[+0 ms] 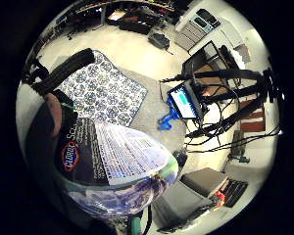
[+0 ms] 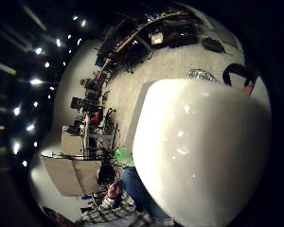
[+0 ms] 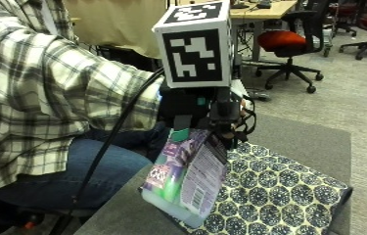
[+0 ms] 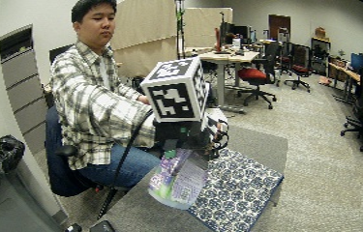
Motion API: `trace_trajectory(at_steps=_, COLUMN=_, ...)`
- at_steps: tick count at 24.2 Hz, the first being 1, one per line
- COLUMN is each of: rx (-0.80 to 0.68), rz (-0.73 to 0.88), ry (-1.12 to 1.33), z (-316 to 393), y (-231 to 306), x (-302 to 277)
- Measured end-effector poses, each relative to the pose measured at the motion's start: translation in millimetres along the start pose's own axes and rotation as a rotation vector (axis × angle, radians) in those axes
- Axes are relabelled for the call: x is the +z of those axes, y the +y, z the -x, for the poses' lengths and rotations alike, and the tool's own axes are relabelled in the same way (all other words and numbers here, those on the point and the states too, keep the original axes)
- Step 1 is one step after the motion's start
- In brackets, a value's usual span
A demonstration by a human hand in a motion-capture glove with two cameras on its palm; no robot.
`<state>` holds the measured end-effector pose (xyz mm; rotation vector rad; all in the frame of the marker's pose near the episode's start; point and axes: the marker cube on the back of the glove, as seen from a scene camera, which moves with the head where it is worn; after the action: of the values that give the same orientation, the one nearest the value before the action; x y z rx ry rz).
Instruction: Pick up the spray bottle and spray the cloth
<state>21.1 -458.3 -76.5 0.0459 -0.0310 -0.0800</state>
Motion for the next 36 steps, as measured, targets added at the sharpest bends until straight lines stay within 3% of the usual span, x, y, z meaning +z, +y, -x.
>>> trace_trajectory(at_steps=22, rx=-0.129, rz=0.249, ry=0.292, z=49, y=-6, x=86)
trace_trajectory(at_steps=36, rx=-0.169, rz=0.237, ry=0.252, z=64, y=-5, x=91)
